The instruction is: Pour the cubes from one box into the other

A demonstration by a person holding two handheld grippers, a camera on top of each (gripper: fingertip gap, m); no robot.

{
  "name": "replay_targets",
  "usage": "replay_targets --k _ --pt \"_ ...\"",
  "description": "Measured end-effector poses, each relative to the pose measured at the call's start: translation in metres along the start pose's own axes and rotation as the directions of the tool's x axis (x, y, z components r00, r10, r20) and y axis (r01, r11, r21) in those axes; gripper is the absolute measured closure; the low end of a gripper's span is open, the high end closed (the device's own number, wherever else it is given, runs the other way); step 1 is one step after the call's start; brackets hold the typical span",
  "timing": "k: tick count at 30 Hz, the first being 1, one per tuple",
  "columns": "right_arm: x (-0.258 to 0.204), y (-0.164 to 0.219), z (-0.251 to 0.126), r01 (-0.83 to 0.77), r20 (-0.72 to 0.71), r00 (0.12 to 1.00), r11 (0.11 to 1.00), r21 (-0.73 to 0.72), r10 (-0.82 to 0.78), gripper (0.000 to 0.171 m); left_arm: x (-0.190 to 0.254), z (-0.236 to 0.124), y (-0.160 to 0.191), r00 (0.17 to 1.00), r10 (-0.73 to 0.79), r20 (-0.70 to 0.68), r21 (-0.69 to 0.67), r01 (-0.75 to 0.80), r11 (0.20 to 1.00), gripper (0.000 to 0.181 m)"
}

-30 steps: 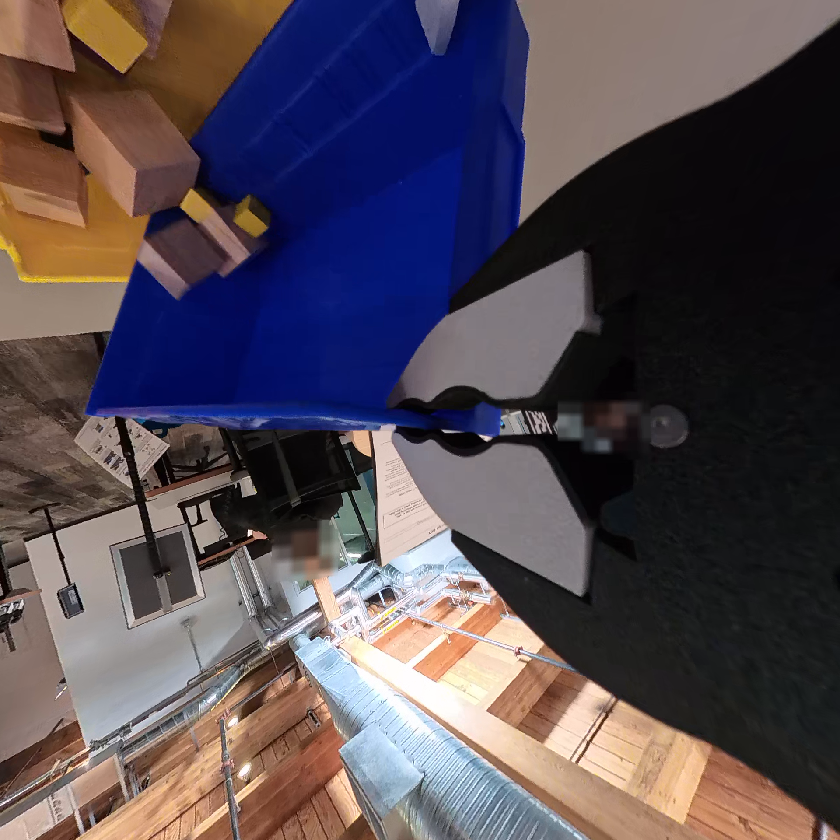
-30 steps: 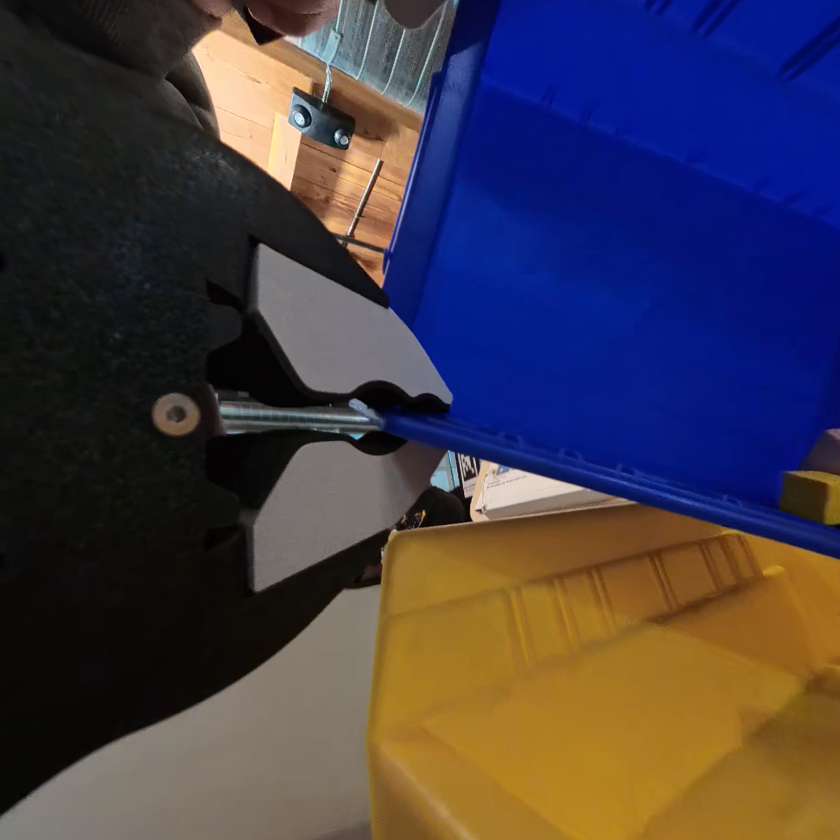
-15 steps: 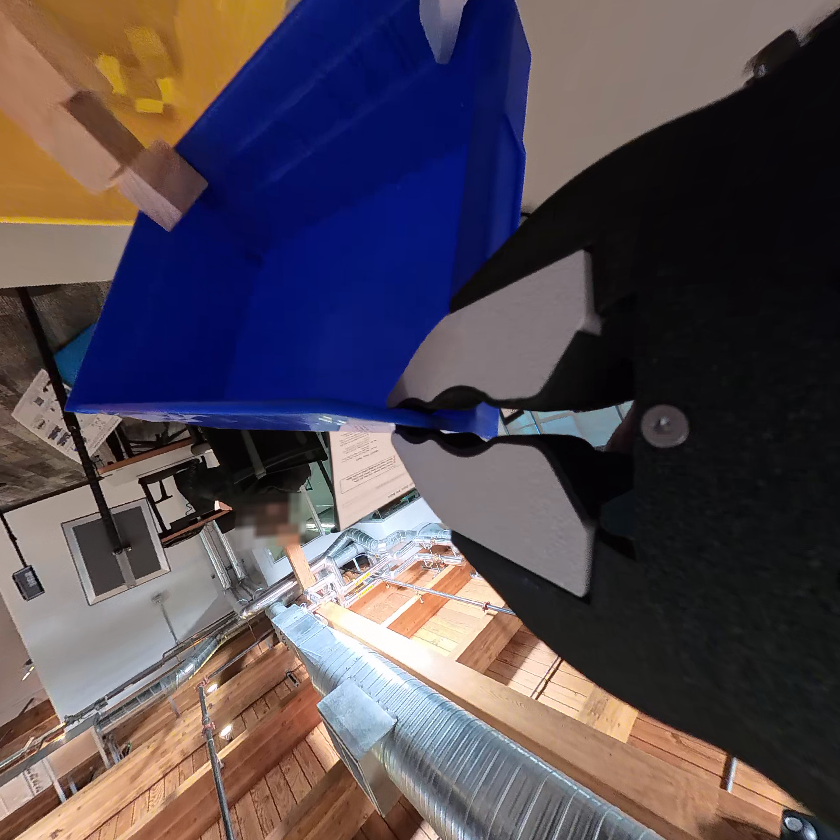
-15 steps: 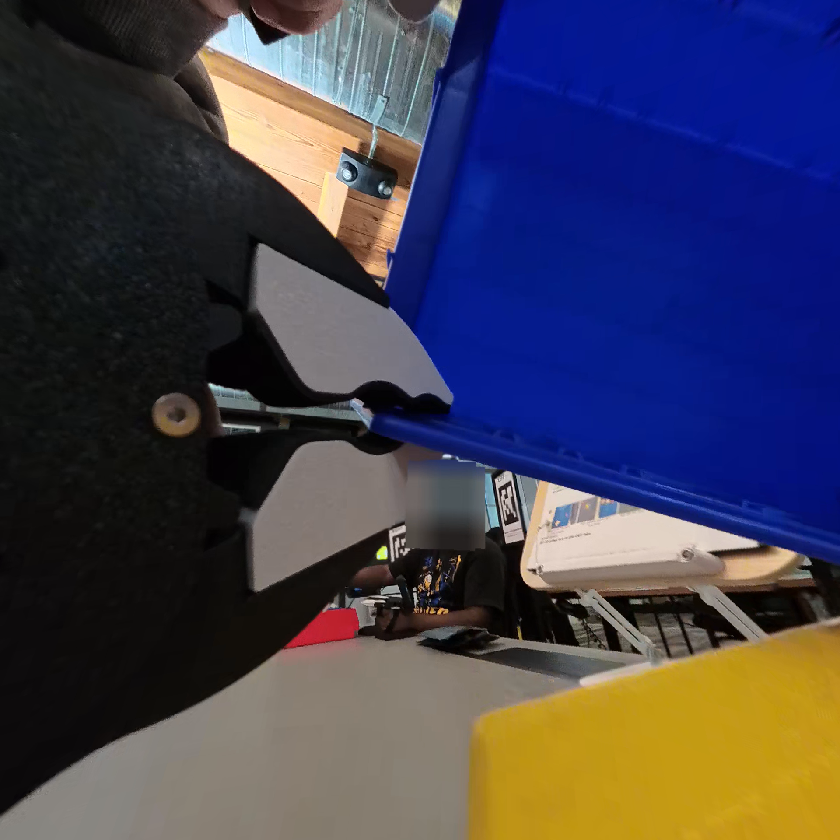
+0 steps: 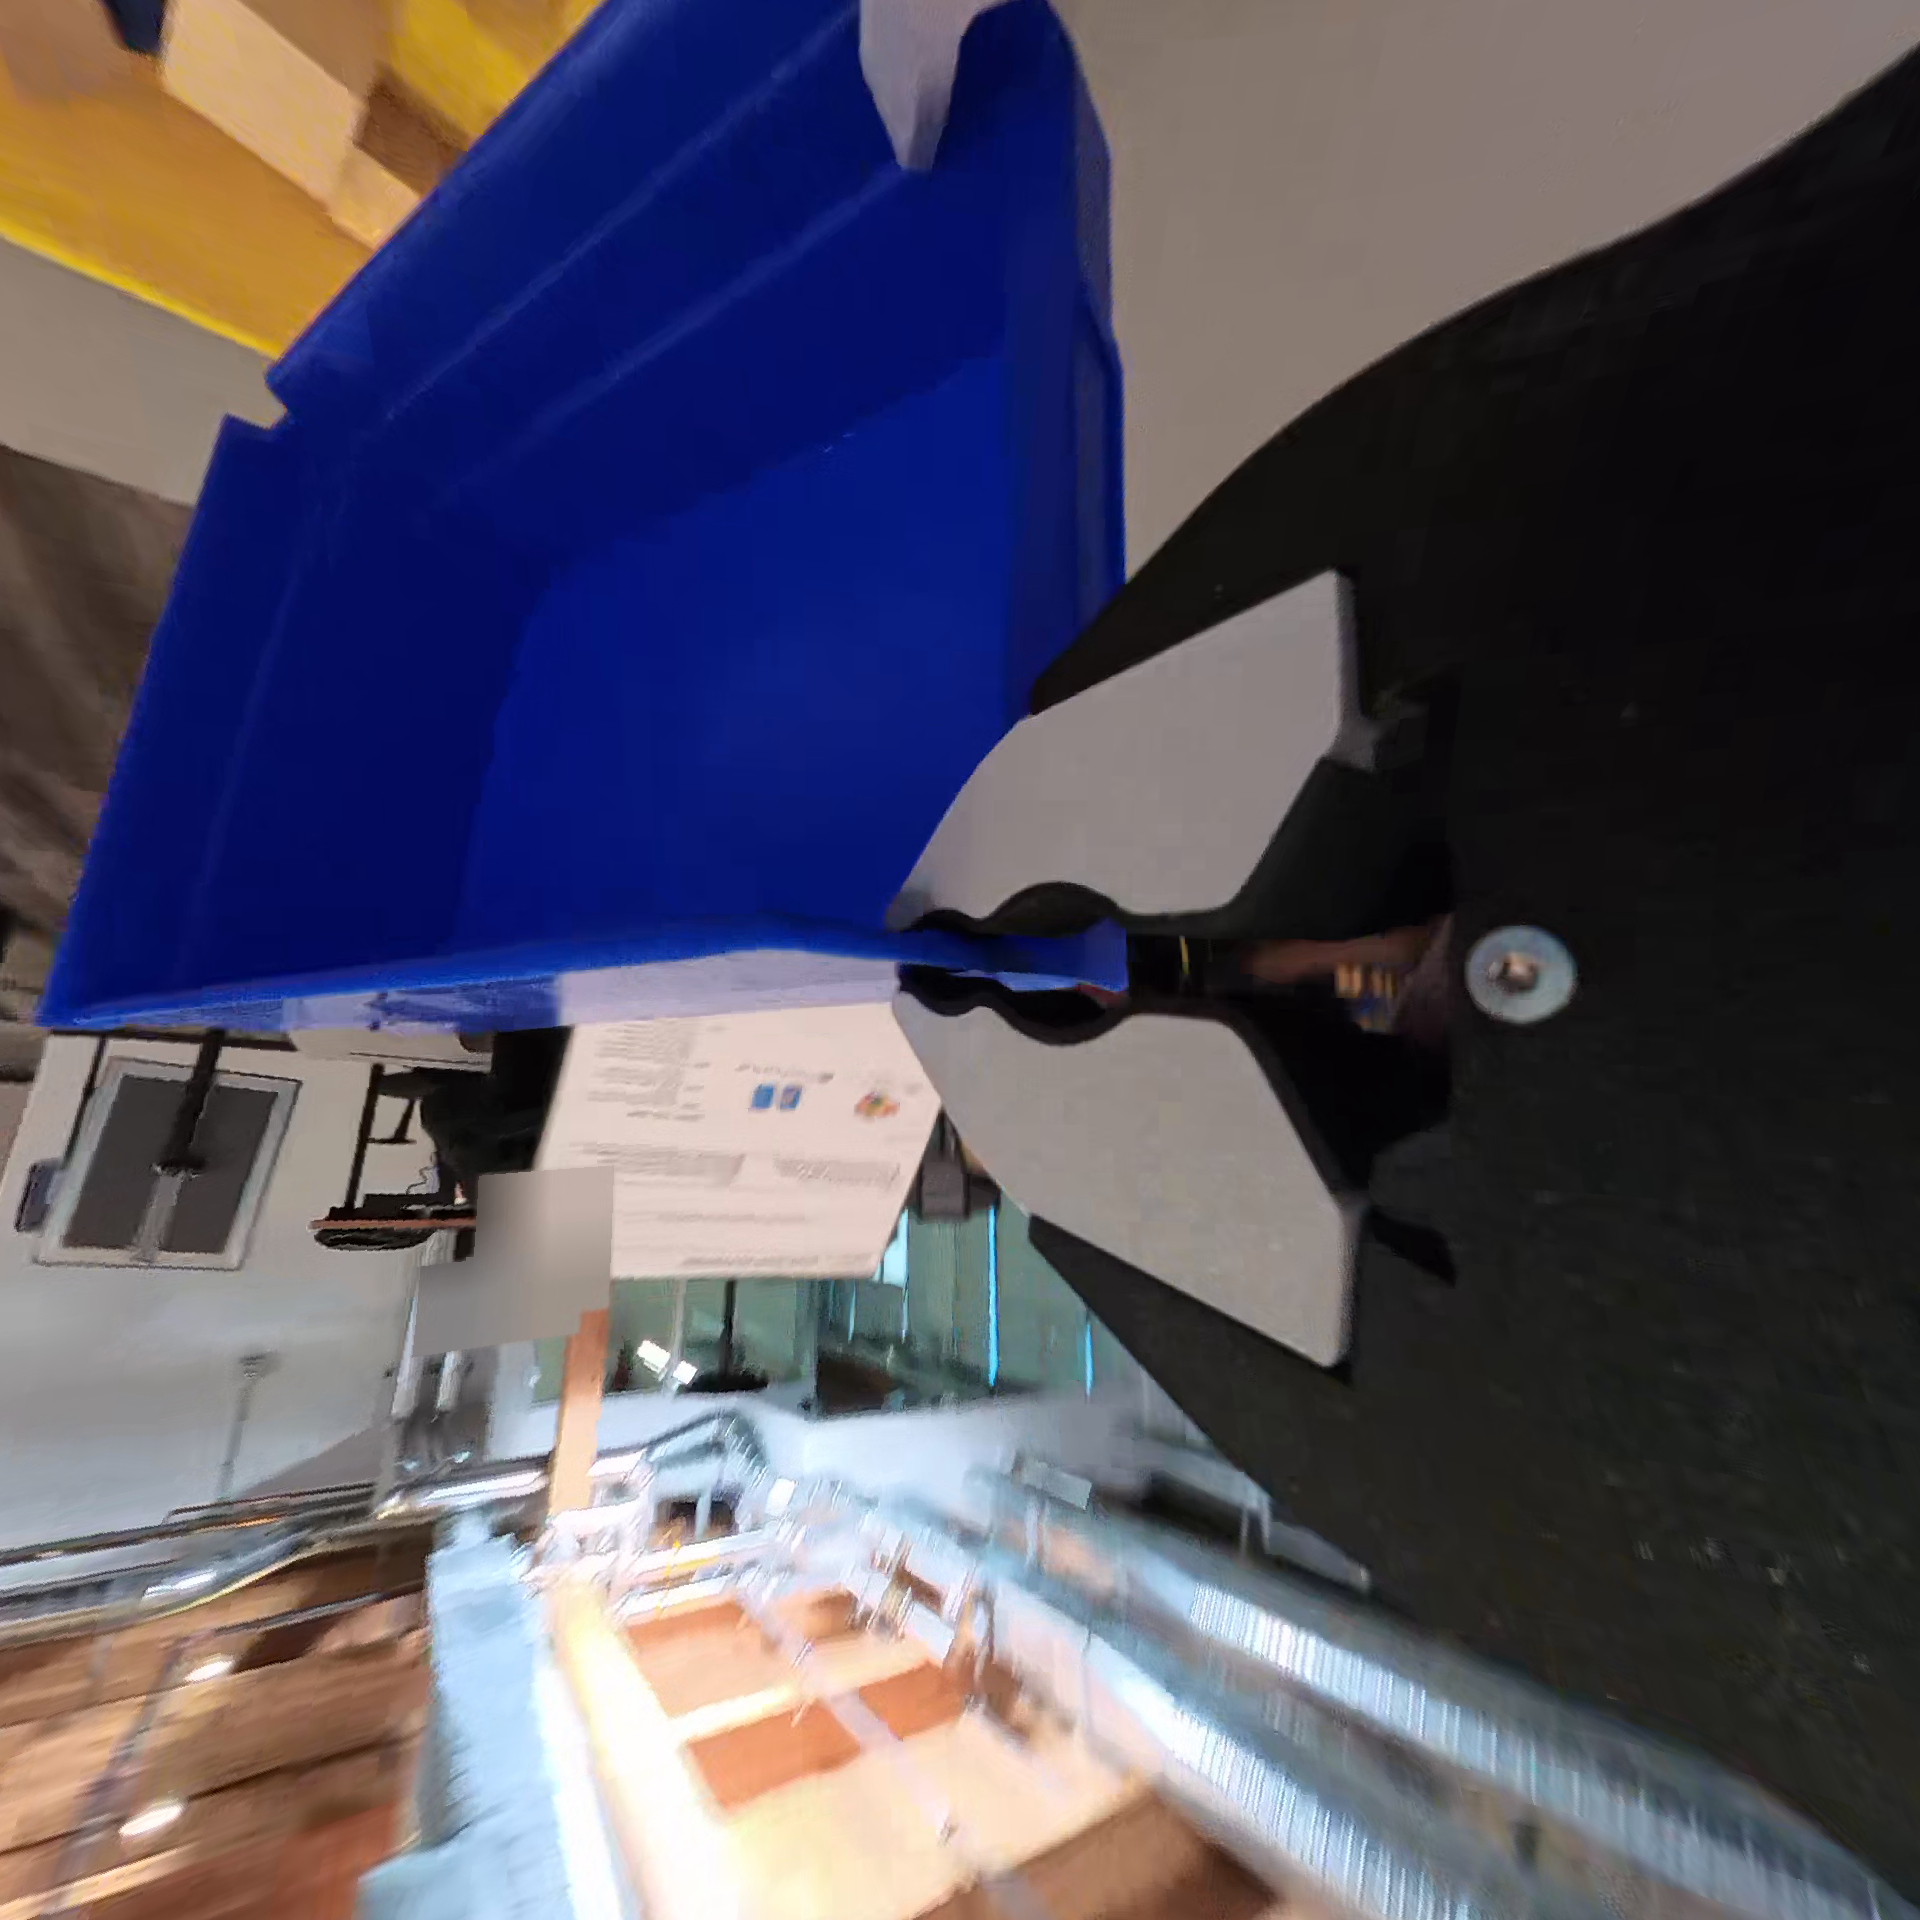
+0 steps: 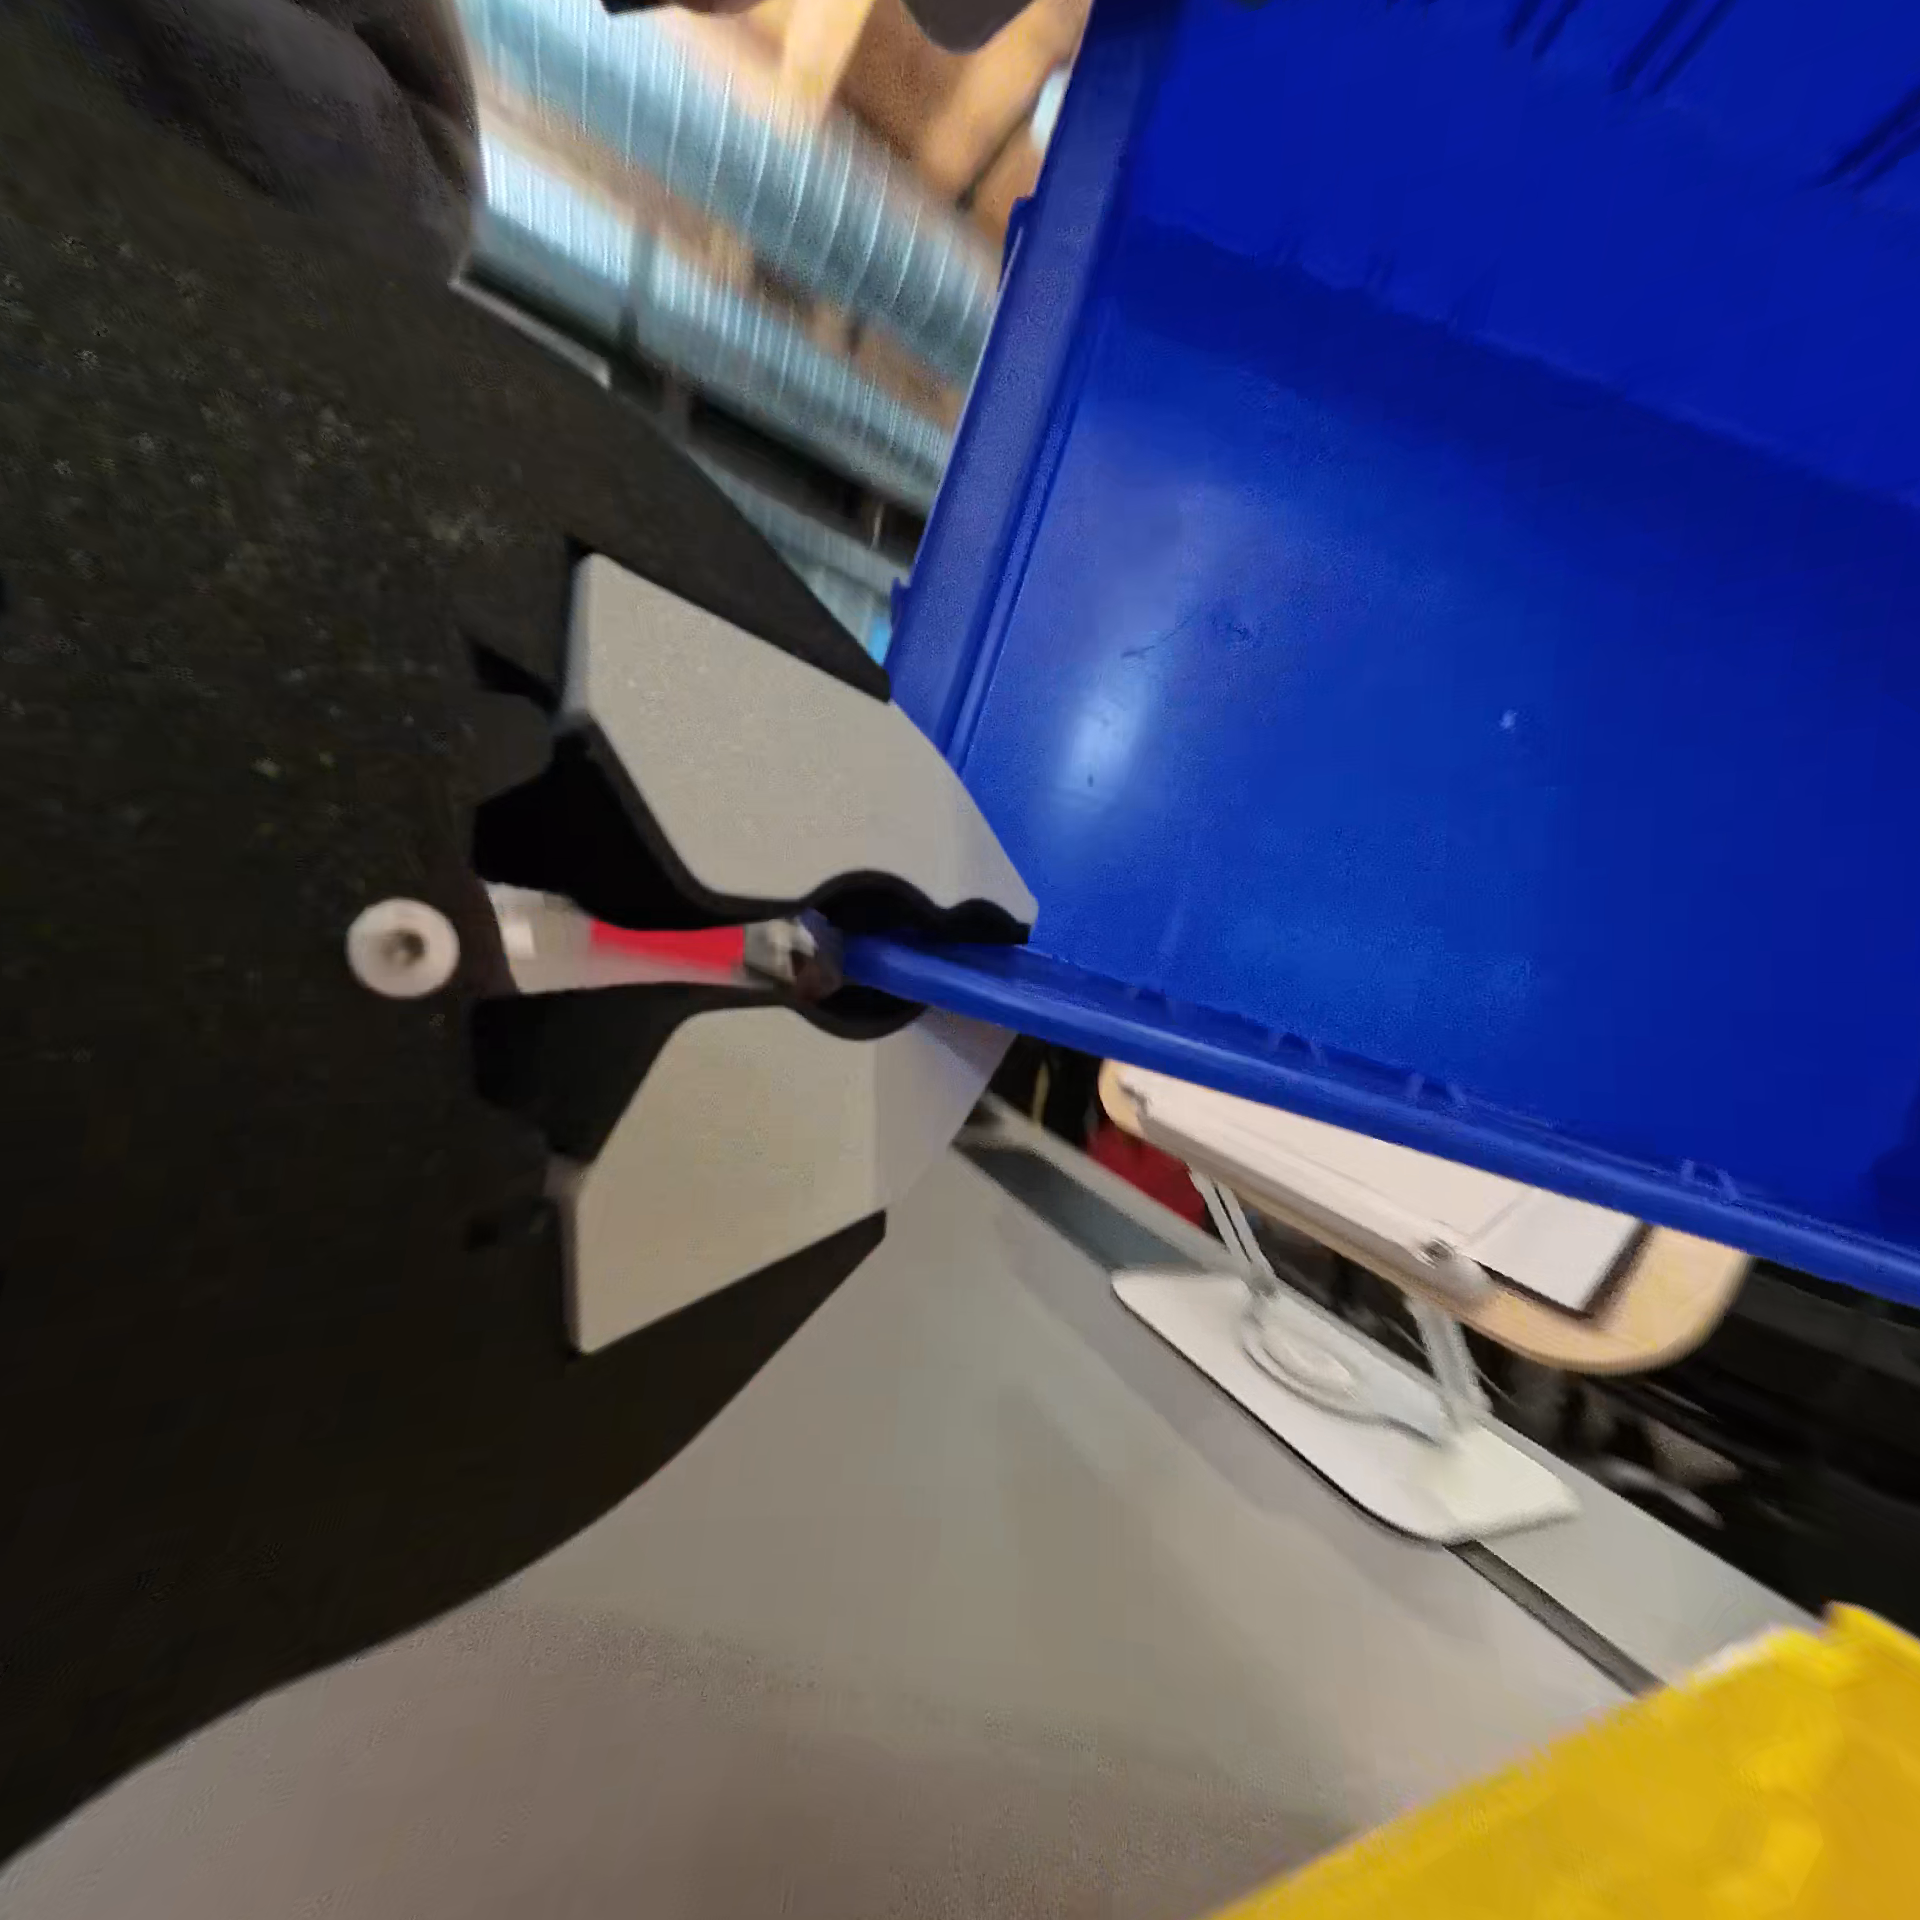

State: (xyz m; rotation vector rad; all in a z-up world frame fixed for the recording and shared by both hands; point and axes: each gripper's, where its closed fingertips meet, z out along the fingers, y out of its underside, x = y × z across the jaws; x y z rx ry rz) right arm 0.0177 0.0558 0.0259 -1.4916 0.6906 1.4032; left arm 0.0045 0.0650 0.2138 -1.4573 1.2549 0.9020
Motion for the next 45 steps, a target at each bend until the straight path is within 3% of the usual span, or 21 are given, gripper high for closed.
replay_targets --k 3,8,14,17,20,22,26,30,35,38,42,45 --pt "-0.013 0.011 0.006 0.314 -0.128 0.943 0.949 0.039 -0.307 0.166 -0.007 -0.009 0.079 0.958 -0.288 0.011 0.095 0.286 0.954 0.177" --pt "-0.042 0.067 0.034 0.653 -0.223 0.74 0.757 0.014 -0.634 0.168 0.01 -0.025 0.225 0.732 -0.678 0.064 0.203 0.656 0.727 0.177" --pt "-0.037 0.184 0.101 0.735 -0.181 0.631 0.656 -0.171 -0.755 0.168 0.045 -0.026 0.385 0.576 -0.803 0.15 0.153 0.789 0.595 0.177" --pt "-0.012 0.239 0.136 0.704 -0.172 0.625 0.645 -0.297 -0.762 0.168 0.072 -0.005 0.456 0.465 -0.878 0.113 0.047 0.88 0.472 0.178" --pt "0.017 0.275 0.159 0.72 -0.199 0.553 0.584 -0.373 -0.809 0.167 0.111 0.021 0.509 0.406 -0.909 0.094 -0.031 0.914 0.405 0.178" --pt "0.028 0.287 0.166 0.729 -0.204 0.522 0.557 -0.397 -0.828 0.166 0.132 0.034 0.529 0.325 -0.944 0.055 -0.044 0.945 0.323 0.178" --pt "0.047 0.303 0.177 0.744 -0.22 0.446 0.496 -0.447 -0.867 0.166 0.161 0.056 0.555 0.239 -0.971 0.016 -0.069 0.969 0.237 0.178" --pt "0.062 0.315 0.18 0.753 -0.22 0.402 0.457 -0.474 -0.889 0.165 0.184 0.068 0.57 0.219 -0.976 -0.009 -0.104 0.97 0.219 0.178" --pt "0.083 0.342 0.176 0.714 -0.18 0.412 0.439 -0.545 -0.893 0.162 0.211 0.073 0.593 0.201 -0.979 0.016 -0.192 0.962 0.194 0.177" --pt "0.094 0.356 0.173 0.683 -0.152 0.457 0.455 -0.571 -0.876 0.159 0.225 0.073 0.604 0.125 -0.992 0.012 -0.248 0.962 0.118 0.177" --pt "0.093 0.356 0.173 0.686 -0.121 0.462 0.441 -0.579 -0.878 0.158 0.227 0.071 0.604 0.205 -0.978 0.028 -0.285 0.94 0.188 0.176" --pt "0.079 0.359 0.163 0.696 -0.025 0.495 0.414 -0.586 -0.868 0.153 0.207 0.058 0.611 0.126 -0.988 0.091 -0.293 0.951 0.094 0.16"
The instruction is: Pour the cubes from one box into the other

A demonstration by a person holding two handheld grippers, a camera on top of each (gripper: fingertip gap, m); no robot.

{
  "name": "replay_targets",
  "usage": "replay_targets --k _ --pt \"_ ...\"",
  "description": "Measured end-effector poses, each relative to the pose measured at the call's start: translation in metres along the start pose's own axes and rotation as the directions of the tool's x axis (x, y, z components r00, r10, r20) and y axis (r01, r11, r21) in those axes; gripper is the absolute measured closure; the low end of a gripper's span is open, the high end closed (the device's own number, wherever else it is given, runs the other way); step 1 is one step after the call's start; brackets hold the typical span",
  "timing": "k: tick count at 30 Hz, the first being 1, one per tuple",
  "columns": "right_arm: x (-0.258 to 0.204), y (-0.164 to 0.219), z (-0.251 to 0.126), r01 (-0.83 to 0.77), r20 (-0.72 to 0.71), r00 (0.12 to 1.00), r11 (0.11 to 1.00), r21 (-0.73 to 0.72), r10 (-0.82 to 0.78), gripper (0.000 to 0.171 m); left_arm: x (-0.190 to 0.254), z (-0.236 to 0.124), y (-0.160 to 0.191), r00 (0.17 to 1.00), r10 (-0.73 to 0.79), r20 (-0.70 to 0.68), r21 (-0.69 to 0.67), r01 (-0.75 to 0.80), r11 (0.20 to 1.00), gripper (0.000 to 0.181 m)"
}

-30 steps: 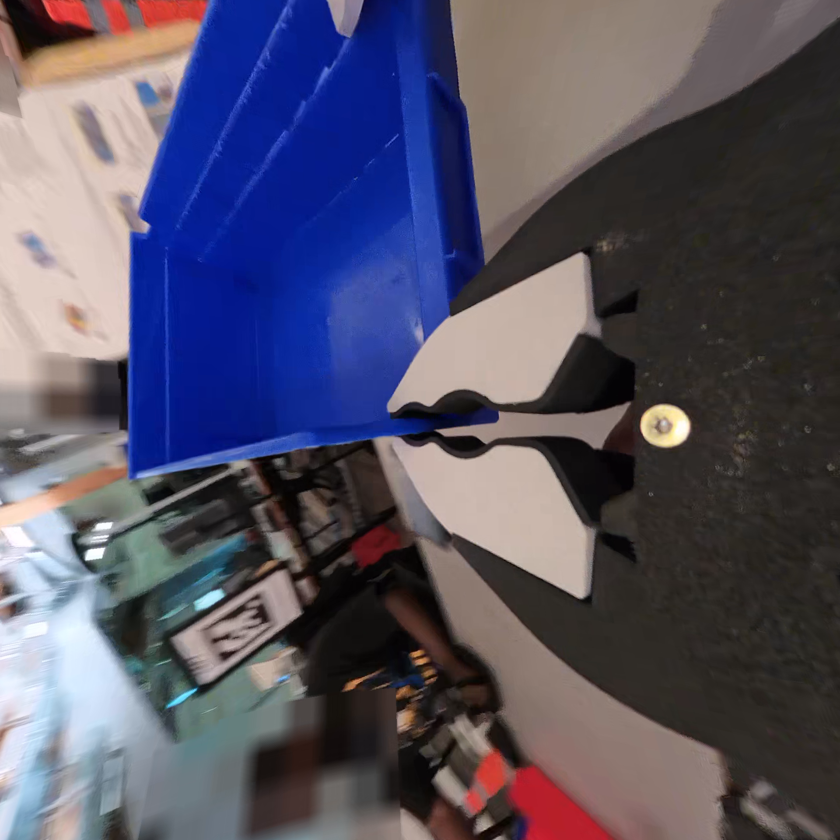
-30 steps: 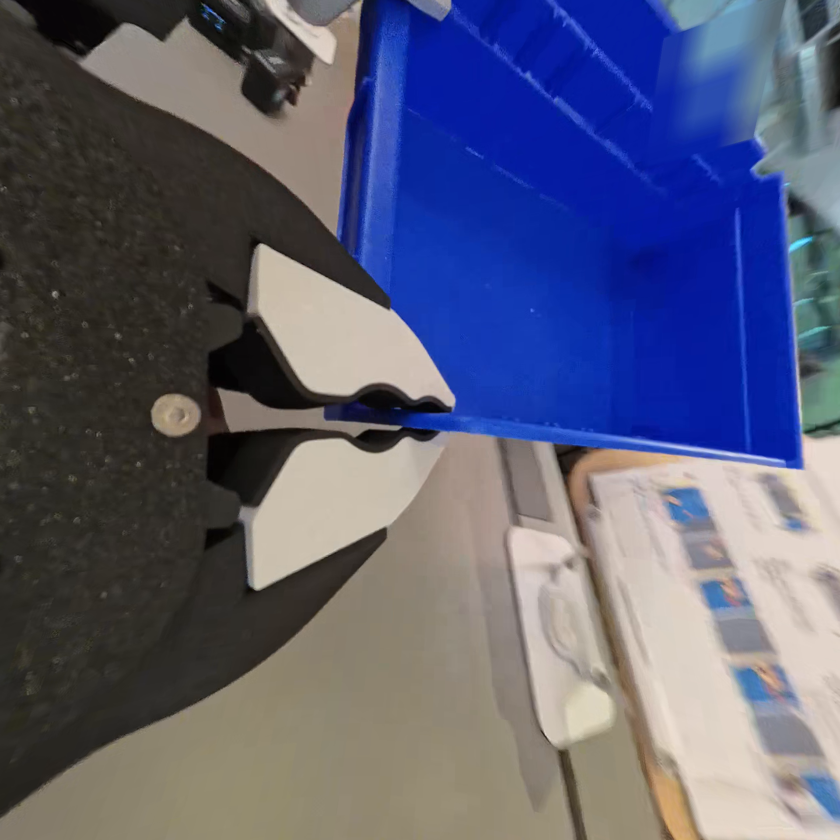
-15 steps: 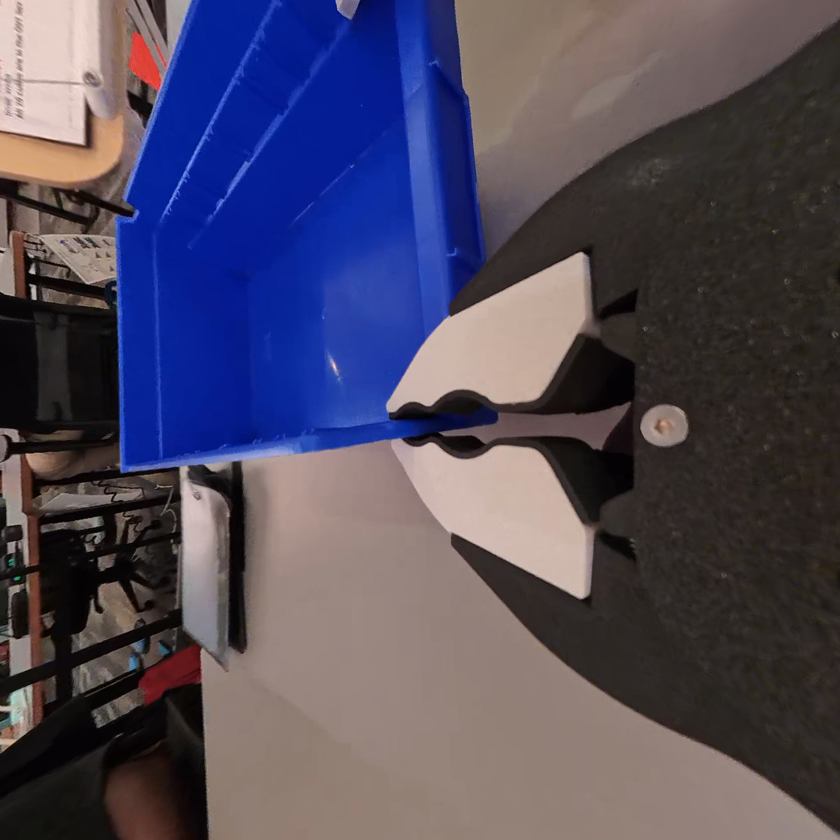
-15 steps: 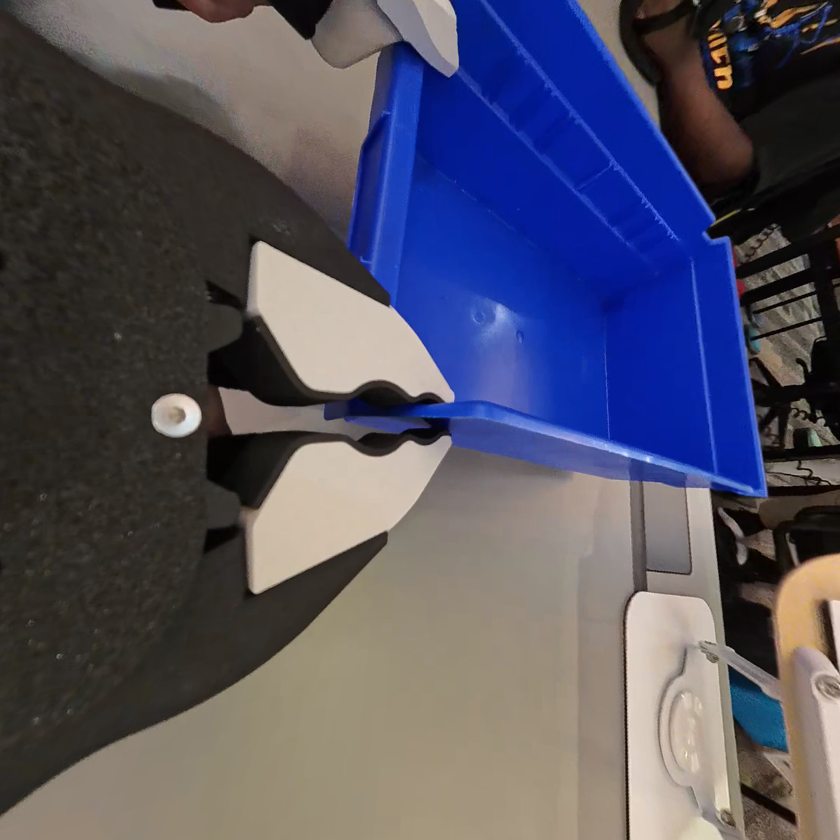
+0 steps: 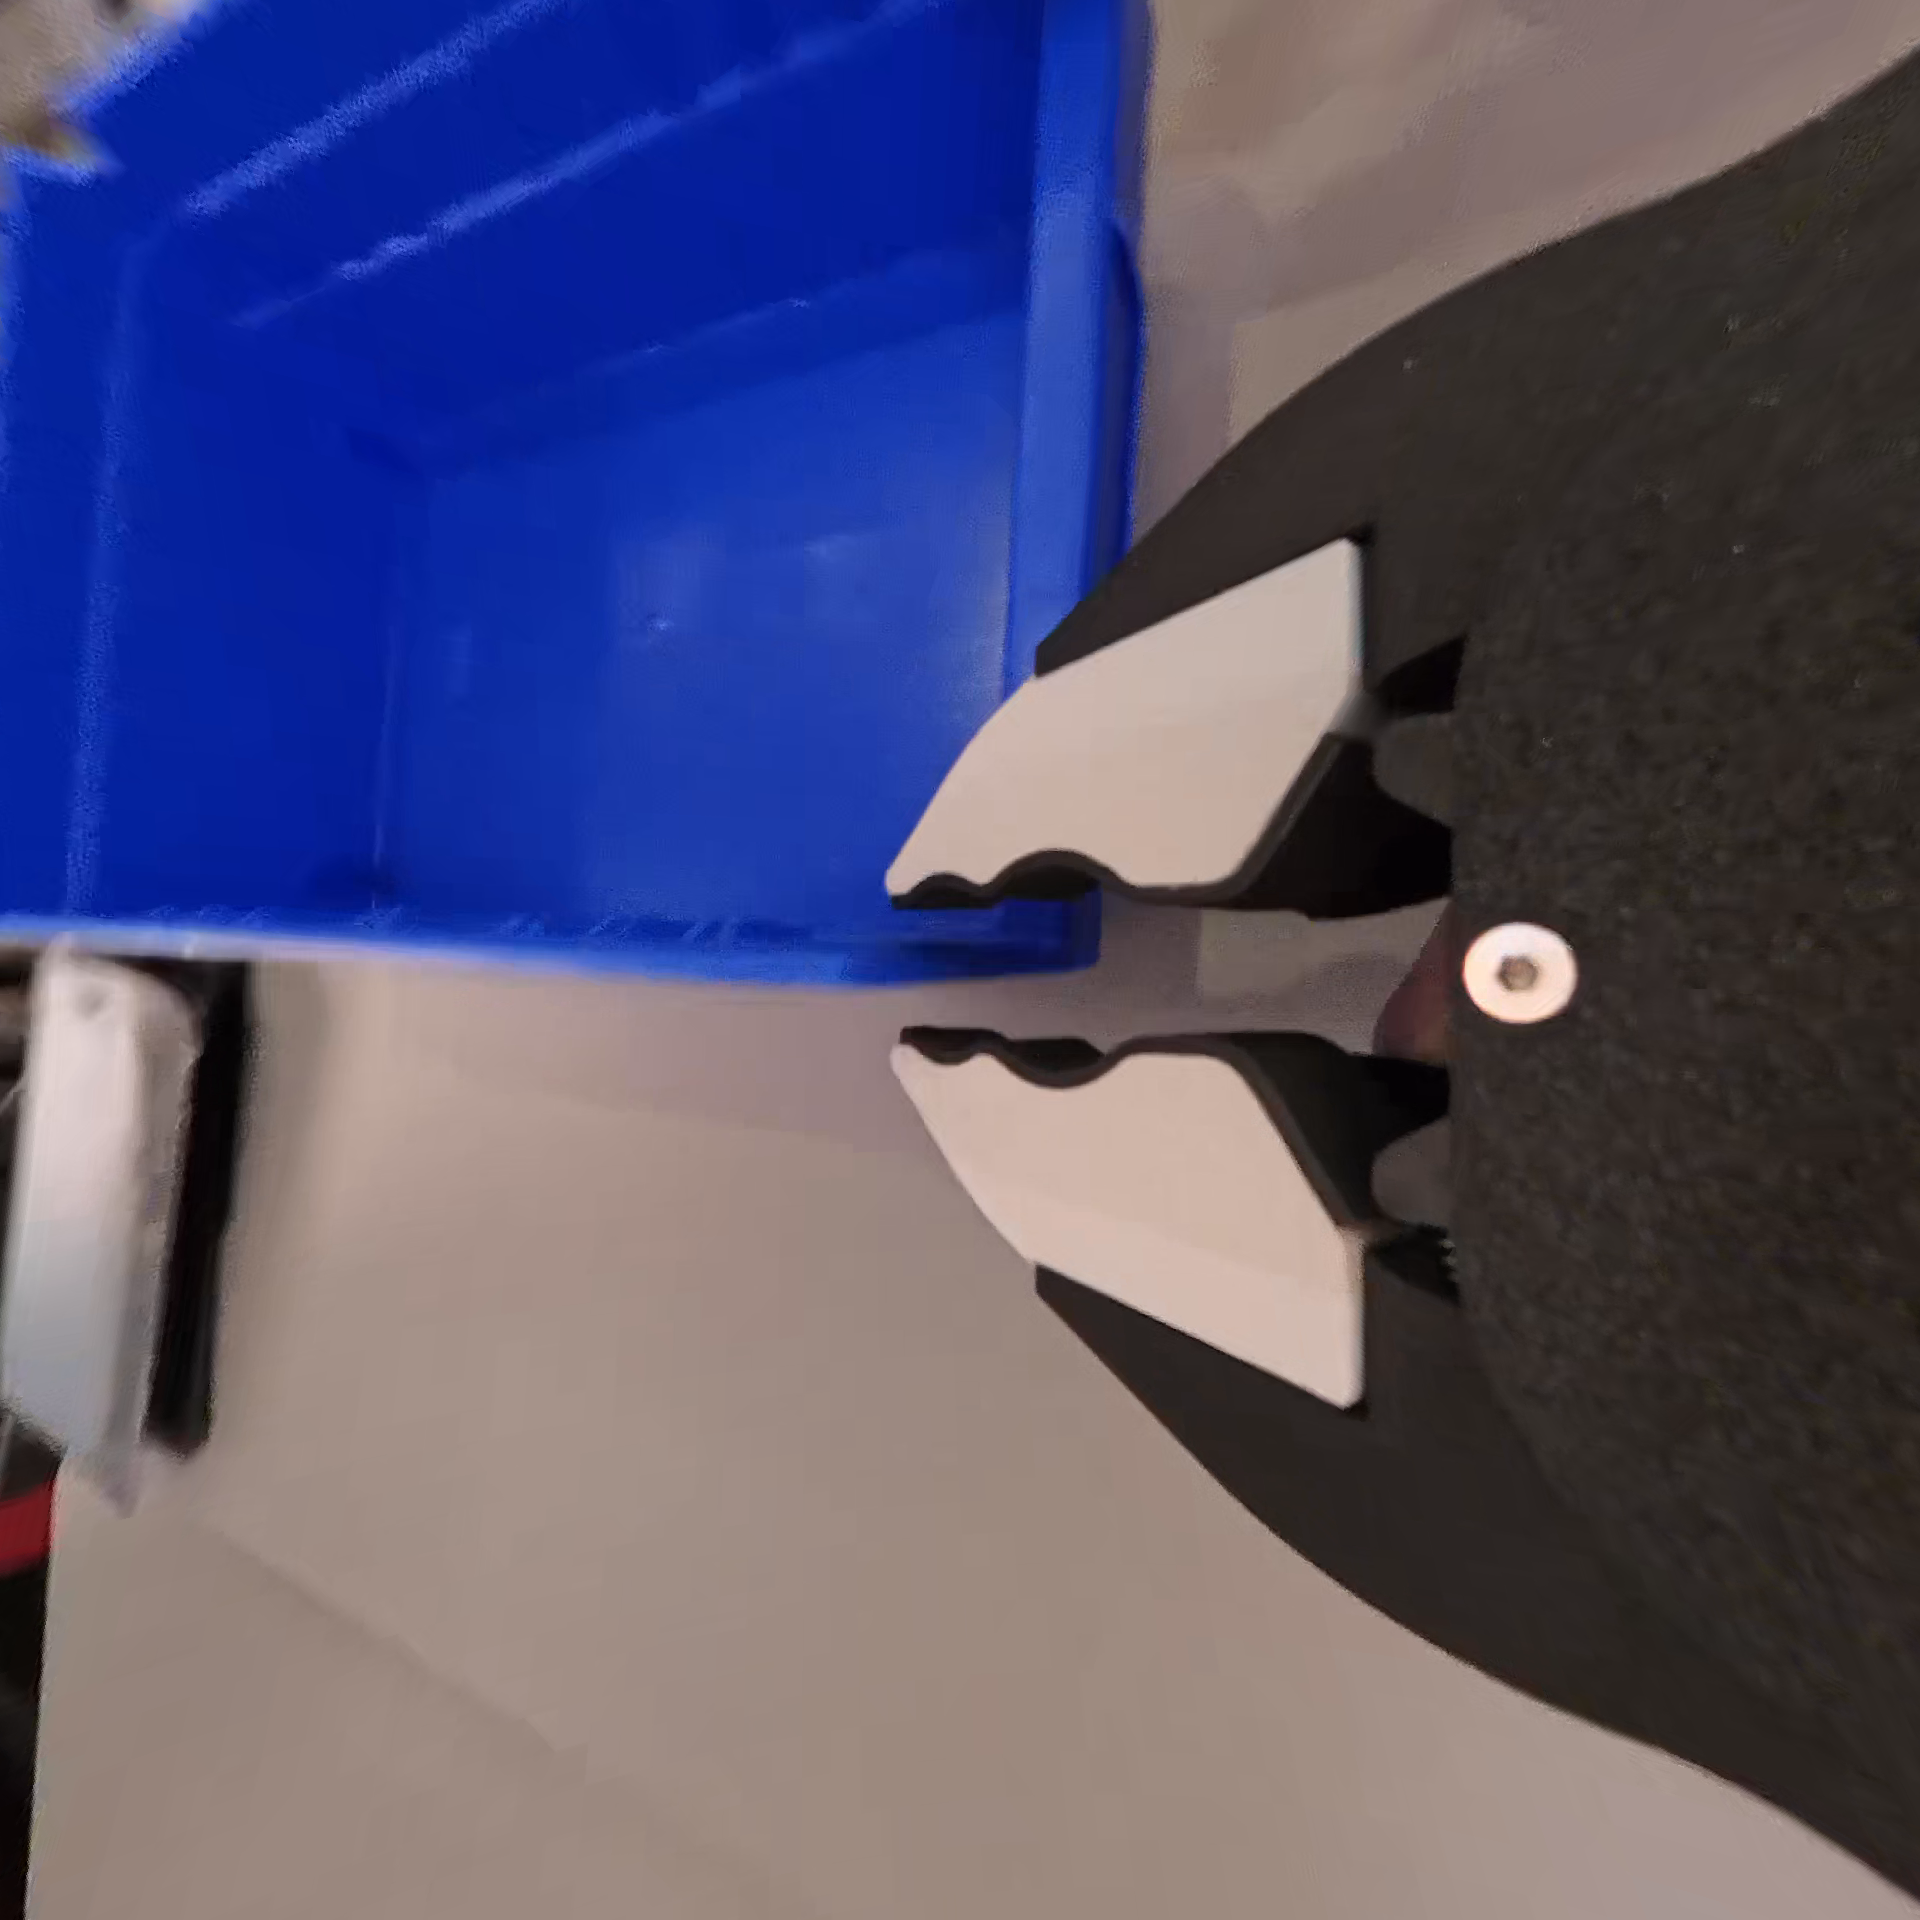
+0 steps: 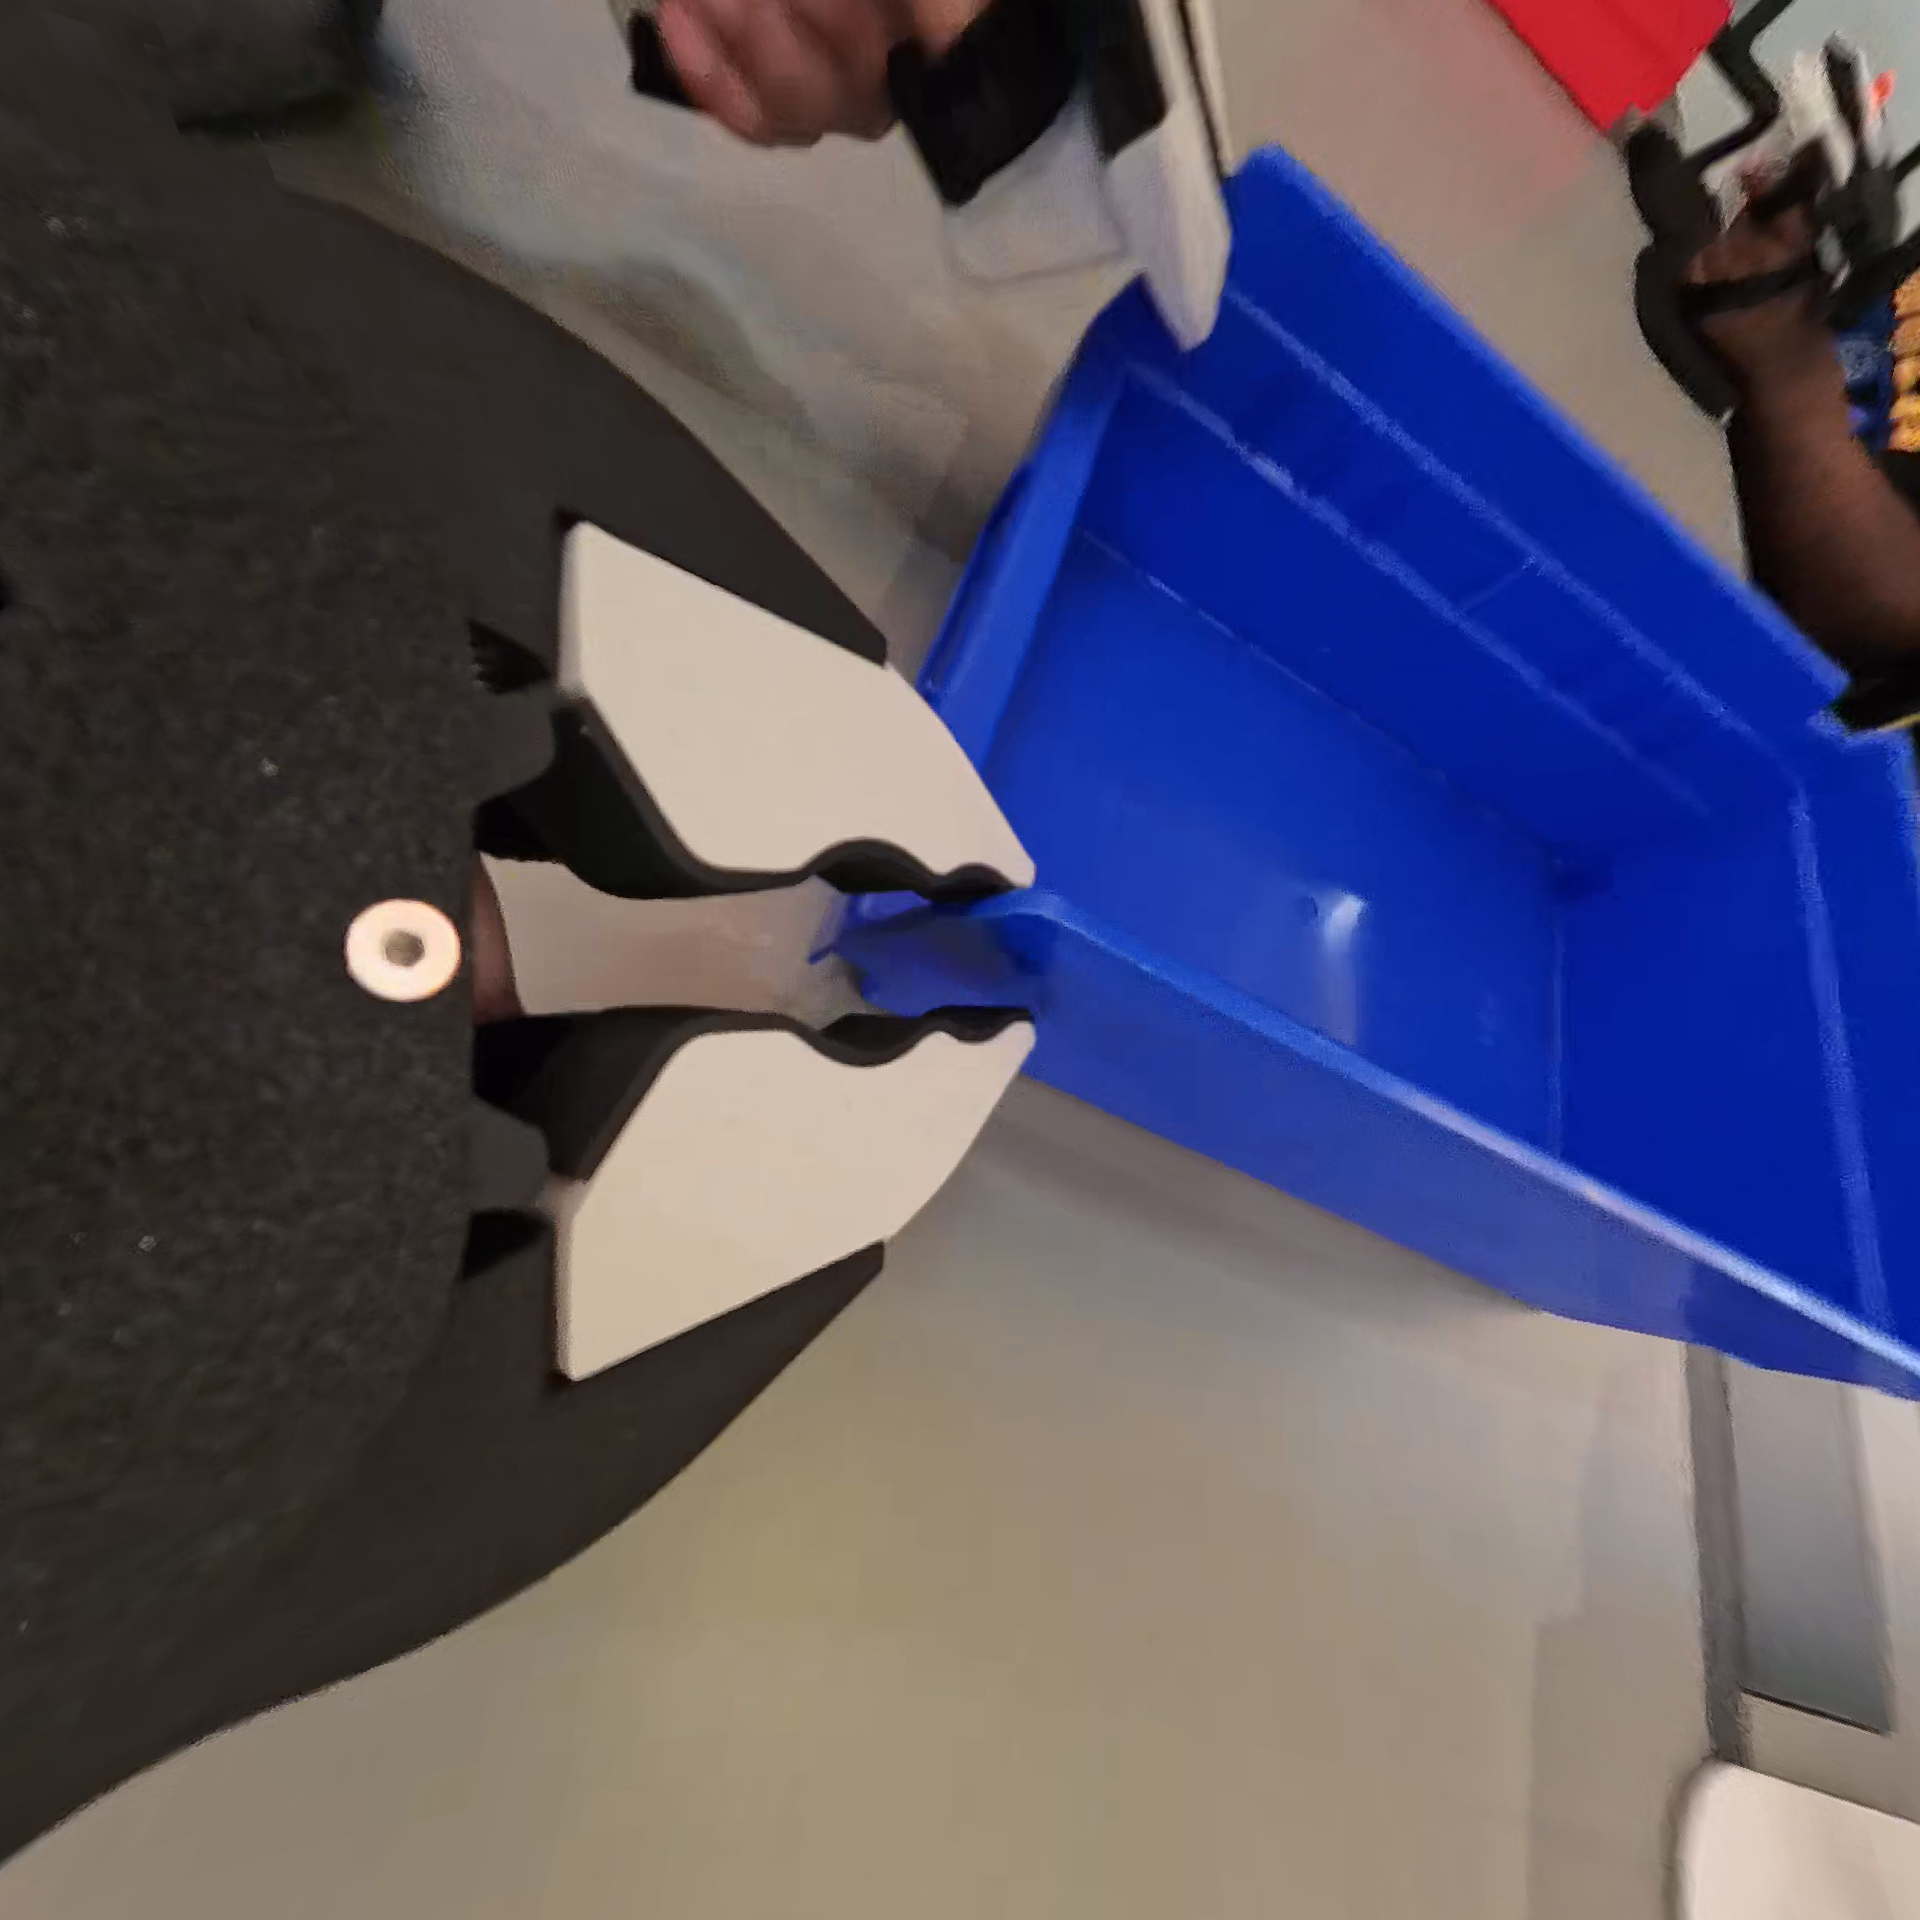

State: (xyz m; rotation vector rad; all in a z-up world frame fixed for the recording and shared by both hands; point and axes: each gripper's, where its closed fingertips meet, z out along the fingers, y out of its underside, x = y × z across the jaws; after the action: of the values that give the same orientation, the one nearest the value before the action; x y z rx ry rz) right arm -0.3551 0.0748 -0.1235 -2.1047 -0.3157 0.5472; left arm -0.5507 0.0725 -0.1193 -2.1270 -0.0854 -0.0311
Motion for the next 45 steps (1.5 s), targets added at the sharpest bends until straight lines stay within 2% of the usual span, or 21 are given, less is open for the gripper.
replay_targets --k 4,6,8,11,13,16,19,21,23,27,31,39,45 --pt "0.001 -0.043 -0.068 0.078 0.128 0.987 0.98 0.186 -0.102 0.145 0.014 -0.074 -0.063 0.992 -0.119 -0.05 0.199 0.127 0.972 0.158" --pt "0.015 -0.058 -0.109 0.122 0.177 0.971 0.967 0.222 -0.163 0.143 0.045 -0.107 -0.077 0.988 -0.09 -0.124 0.221 0.116 0.968 0.156" --pt "0.05 -0.072 -0.152 0.164 0.146 0.967 0.949 0.268 -0.208 0.143 0.082 -0.132 -0.078 0.984 -0.008 -0.179 0.23 0.05 0.972 0.153" --pt "0.125 -0.076 -0.216 0.199 0.052 0.973 0.93 0.309 -0.226 0.142 0.133 -0.153 -0.059 0.971 0.107 -0.216 0.248 -0.051 0.967 0.153" --pt "0.191 -0.062 -0.252 0.198 -0.056 0.98 0.934 0.299 -0.19 0.142 0.16 -0.155 -0.034 0.955 0.15 -0.255 0.226 -0.092 0.97 0.153" --pt "0.291 -0.017 -0.299 0.133 -0.211 0.974 0.956 0.261 -0.077 0.141 0.177 -0.139 0.011 0.959 0.076 -0.274 0.154 -0.034 0.987 0.153" --pt "0.367 0.035 -0.337 0.056 -0.324 0.945 0.955 0.29 0.043 0.14 0.178 -0.118 0.052 0.973 -0.023 -0.231 0.155 0.06 0.986 0.153" --pt "0.406 0.053 -0.35 0.067 -0.397 0.917 0.961 0.267 0.047 0.141 0.171 -0.107 0.062 0.989 0.04 -0.144 0.167 -0.015 0.986 0.153" --pt "0.43 0.053 -0.357 -0.036 -0.416 0.897 0.964 0.263 0.147 0.138 0.165 -0.104 0.055 0.991 0.111 -0.075 0.207 -0.093 0.974 0.153" --pt "0.431 0.044 -0.358 -0.079 -0.351 0.913 0.935 0.347 0.208 0.14 0.163 -0.105 0.051 0.984 0.179 -0.016 0.256 -0.169 0.952 0.154" --pt "0.43 0.051 -0.348 -0.125 -0.318 0.919 0.937 0.327 0.234 0.141 0.166 -0.103 0.053 0.985 0.169 -0.035 0.251 -0.155 0.956 0.155" --pt "0.438 0.052 -0.355 -0.18 -0.304 0.905 0.916 0.359 0.297 0.143 0.163 -0.1 0.057 0.991 0.104 -0.086 0.226 -0.082 0.971 0.155" --pt "0.438 0.052 -0.353 -0.154 -0.324 0.906 0.926 0.344 0.271 0.143 0.164 -0.097 0.06 0.99 0.108 -0.089 0.207 -0.088 0.974 0.155"
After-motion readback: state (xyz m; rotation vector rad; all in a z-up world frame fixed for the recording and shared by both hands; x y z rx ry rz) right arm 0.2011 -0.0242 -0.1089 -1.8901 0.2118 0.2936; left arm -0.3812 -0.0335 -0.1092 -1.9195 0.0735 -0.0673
